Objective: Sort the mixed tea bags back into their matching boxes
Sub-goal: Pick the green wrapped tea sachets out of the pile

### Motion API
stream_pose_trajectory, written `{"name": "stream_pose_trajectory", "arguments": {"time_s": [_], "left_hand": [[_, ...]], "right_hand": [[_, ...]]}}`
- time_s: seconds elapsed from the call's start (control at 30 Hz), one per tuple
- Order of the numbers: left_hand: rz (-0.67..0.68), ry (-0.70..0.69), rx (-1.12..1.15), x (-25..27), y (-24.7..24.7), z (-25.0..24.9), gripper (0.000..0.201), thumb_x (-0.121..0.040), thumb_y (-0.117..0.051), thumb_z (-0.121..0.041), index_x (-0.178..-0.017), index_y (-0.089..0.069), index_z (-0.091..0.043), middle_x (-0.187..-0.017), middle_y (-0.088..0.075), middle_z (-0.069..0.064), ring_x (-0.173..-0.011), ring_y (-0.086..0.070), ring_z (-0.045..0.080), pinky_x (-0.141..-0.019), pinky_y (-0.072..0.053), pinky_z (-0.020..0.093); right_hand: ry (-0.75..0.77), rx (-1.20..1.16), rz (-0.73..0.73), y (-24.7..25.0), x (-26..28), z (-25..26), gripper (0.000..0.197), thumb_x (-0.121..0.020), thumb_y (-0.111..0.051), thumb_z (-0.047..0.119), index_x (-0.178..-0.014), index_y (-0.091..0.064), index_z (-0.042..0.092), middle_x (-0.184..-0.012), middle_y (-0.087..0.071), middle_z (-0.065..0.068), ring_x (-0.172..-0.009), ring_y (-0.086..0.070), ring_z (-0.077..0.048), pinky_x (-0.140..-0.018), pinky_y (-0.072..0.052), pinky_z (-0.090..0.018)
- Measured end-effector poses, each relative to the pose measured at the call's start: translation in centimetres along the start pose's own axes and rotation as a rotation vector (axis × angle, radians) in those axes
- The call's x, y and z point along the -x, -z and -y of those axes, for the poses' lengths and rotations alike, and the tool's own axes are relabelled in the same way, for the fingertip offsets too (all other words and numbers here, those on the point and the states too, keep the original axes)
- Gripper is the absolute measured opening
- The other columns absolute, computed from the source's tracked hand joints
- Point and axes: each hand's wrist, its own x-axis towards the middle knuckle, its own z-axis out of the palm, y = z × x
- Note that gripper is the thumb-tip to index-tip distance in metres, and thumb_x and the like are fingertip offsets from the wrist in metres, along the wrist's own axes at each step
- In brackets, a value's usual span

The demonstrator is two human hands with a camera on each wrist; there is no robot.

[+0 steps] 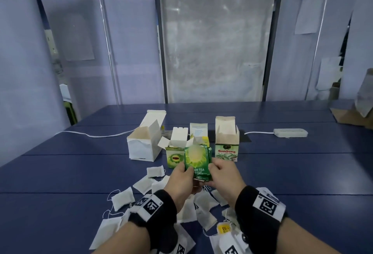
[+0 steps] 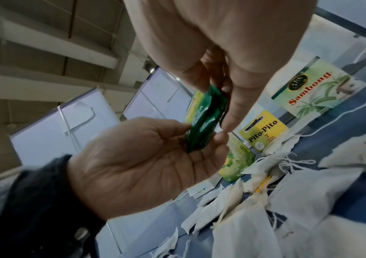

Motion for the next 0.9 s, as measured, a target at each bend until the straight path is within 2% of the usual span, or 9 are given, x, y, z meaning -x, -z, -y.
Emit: {"name": "stream_pose_trajectory", "arguments": {"time_s": [0.13, 0.27, 0.33, 0.43, 0.5, 0.57, 0.63, 0.7, 0.9], "left_hand": [[0.022, -0.009, -0.003, 0.6, 0.0, 0.0, 0.024, -0.100, -0.033, -0.010, -0.115, -0.052, -0.009, -0.091, -0.061, 0.019, -0.064, -0.054, 0.024, -0.066, -0.048, 0.037], [0.068, -0.002, 0.045, 1.6, 0.6, -0.9, 0.016, -0.099, -0.045, -0.012, -0.111, -0.053, -0.005, -0.077, -0.061, 0.012, -0.053, -0.050, 0.020, -0.055, -0.042, 0.030], [0.098, 0.027, 0.086, 2.1, 1.2, -1.5, 0.010, -0.098, -0.046, -0.007, -0.100, -0.055, -0.004, -0.063, -0.059, 0.005, -0.047, -0.046, 0.015, -0.046, -0.038, 0.025], [0.147, 0.108, 0.105, 2.8, 2.4, -2.0, 0.008, -0.098, -0.047, -0.008, -0.099, -0.055, -0.005, -0.071, -0.058, 0.006, -0.049, -0.044, 0.014, -0.046, -0.037, 0.022], [0.166, 0.128, 0.072, 3.2, 3.5, -2.2, 0.016, -0.098, -0.048, -0.010, -0.112, -0.053, -0.003, -0.083, -0.060, 0.009, -0.053, -0.048, 0.016, -0.052, -0.040, 0.026], [0.177, 0.134, -0.011, 3.5, 4.8, -2.0, 0.022, -0.099, -0.047, -0.011, -0.116, -0.053, 0.000, -0.090, -0.066, 0.014, -0.062, -0.057, 0.022, -0.063, -0.047, 0.033], [0.188, 0.115, -0.153, 3.6, 6.2, -1.5, 0.026, -0.099, -0.045, -0.009, -0.120, -0.052, 0.004, -0.104, -0.068, 0.021, -0.085, -0.064, 0.033, -0.083, -0.050, 0.044], [0.196, 0.103, -0.275, 3.7, 7.3, -0.8, 0.029, -0.099, -0.045, -0.006, -0.124, -0.050, 0.008, -0.119, -0.062, 0.027, -0.103, -0.058, 0.036, -0.101, -0.042, 0.048], [0.313, 0.150, -0.464, 4.9, 10.5, 1.0, 0.021, -0.098, -0.048, -0.008, -0.117, -0.054, -0.002, -0.113, -0.066, 0.023, -0.099, -0.064, 0.034, -0.095, -0.051, 0.046]], "right_hand": [[0.091, 0.301, -0.020, -0.2, 0.7, 0.3, 0.021, -0.096, -0.045, 0.004, -0.102, -0.063, -0.004, -0.094, -0.065, -0.025, -0.070, -0.059, -0.024, -0.074, -0.058, -0.048], [0.089, 0.266, 0.004, 0.0, 1.5, 1.3, 0.023, -0.096, -0.044, 0.002, -0.100, -0.066, 0.005, -0.079, -0.059, -0.008, -0.054, -0.052, -0.012, -0.050, -0.050, -0.026], [0.113, 0.297, 0.044, 0.1, 1.8, 1.8, 0.020, -0.096, -0.046, 0.003, -0.096, -0.064, -0.004, -0.075, -0.052, -0.012, -0.059, -0.048, -0.018, -0.055, -0.045, -0.030], [0.172, 0.440, 0.120, 1.3, 2.0, 1.9, 0.026, -0.097, -0.050, 0.013, -0.083, -0.060, -0.006, -0.079, -0.054, -0.012, -0.071, -0.052, -0.025, -0.069, -0.043, -0.034], [0.170, 0.629, 0.194, 3.6, 2.3, 1.7, 0.028, -0.095, -0.053, 0.026, -0.109, -0.065, 0.005, -0.116, -0.065, -0.005, -0.103, -0.062, -0.023, -0.086, -0.046, -0.031], [0.081, 0.899, 0.360, 6.4, 3.1, 0.4, 0.058, -0.087, -0.062, 0.044, -0.139, -0.045, 0.028, -0.143, -0.043, 0.005, -0.125, -0.050, -0.020, -0.100, -0.042, -0.030], [0.012, 1.296, 0.578, 8.8, 4.1, -1.4, 0.078, -0.079, -0.066, 0.051, -0.145, -0.024, 0.045, -0.148, -0.026, 0.005, -0.134, -0.032, -0.023, -0.108, -0.036, -0.040], [0.022, 1.477, 0.715, 10.0, 4.8, -2.9, 0.079, -0.080, -0.064, 0.044, -0.143, -0.017, 0.053, -0.142, -0.028, 0.005, -0.131, -0.030, -0.021, -0.105, -0.038, -0.046], [0.078, 1.250, 0.498, 13.4, 4.2, -3.6, 0.033, -0.087, -0.060, 0.021, -0.117, -0.063, 0.033, -0.121, -0.057, 0.013, -0.116, -0.052, -0.009, -0.098, -0.040, -0.022]]}}
